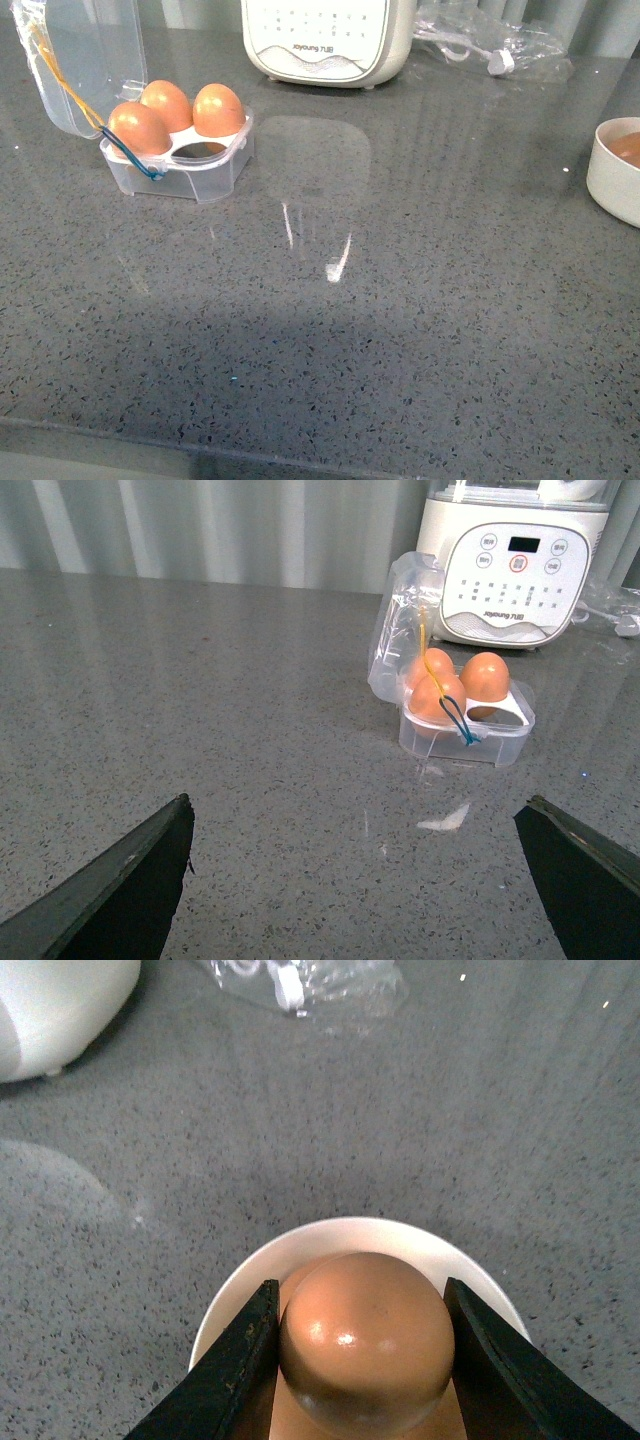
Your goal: Put egg into box
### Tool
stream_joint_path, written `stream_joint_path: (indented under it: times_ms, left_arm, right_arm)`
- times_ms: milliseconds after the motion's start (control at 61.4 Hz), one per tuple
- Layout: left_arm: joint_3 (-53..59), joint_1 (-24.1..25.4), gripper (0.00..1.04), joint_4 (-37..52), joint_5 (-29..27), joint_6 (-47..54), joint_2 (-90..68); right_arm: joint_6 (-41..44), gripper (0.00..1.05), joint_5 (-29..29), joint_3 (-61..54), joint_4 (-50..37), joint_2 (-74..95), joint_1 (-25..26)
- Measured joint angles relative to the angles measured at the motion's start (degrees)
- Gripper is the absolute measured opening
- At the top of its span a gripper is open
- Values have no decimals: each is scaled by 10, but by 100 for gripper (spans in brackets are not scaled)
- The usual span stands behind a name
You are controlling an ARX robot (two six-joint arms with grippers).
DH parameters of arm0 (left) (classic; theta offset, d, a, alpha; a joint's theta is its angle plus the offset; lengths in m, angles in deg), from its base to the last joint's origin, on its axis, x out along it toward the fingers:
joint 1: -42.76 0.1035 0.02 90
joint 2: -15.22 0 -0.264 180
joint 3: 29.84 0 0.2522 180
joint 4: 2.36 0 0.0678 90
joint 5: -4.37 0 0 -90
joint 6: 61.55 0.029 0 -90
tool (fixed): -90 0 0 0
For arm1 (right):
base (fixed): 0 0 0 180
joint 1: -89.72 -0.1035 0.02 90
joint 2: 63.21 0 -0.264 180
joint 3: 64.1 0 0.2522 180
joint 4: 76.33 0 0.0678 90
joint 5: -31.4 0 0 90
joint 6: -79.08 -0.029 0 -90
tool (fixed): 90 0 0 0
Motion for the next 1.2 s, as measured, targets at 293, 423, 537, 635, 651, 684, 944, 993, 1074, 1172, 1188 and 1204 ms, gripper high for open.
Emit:
stream_joint_path:
  times_ms: [293,423,537,635,651,684,944,993,1074,1172,1188,1204]
  left_arm:
    - [0,0,98,0,0,0,0]
    - [0,0,98,0,0,0,0]
    - [0,0,98,0,0,0,0]
    - [0,0,98,0,0,0,0]
    - [0,0,98,0,0,0,0]
    - [0,0,98,0,0,0,0]
    - [0,0,98,0,0,0,0]
    - [0,0,98,0,0,0,0]
    - [0,0,98,0,0,0,0]
    - [0,0,98,0,0,0,0]
    - [0,0,98,0,0,0,0]
    - [0,0,98,0,0,0,0]
  right_arm:
    - [50,41,0,28,-38,-56,-96]
    - [85,41,71,54,-55,-28,-177]
    - [114,41,131,68,-57,1,-216]
    - [125,41,163,88,-55,25,-237]
    - [126,41,167,91,-55,28,-238]
    - [126,41,177,98,-55,35,-243]
    - [80,41,217,165,-82,114,-275]
    - [72,41,215,171,-87,125,-280]
    - [63,41,209,177,-94,146,-292]
    - [58,41,202,181,-96,168,-306]
    - [58,41,202,181,-95,170,-308]
    - [58,41,200,183,-94,175,-311]
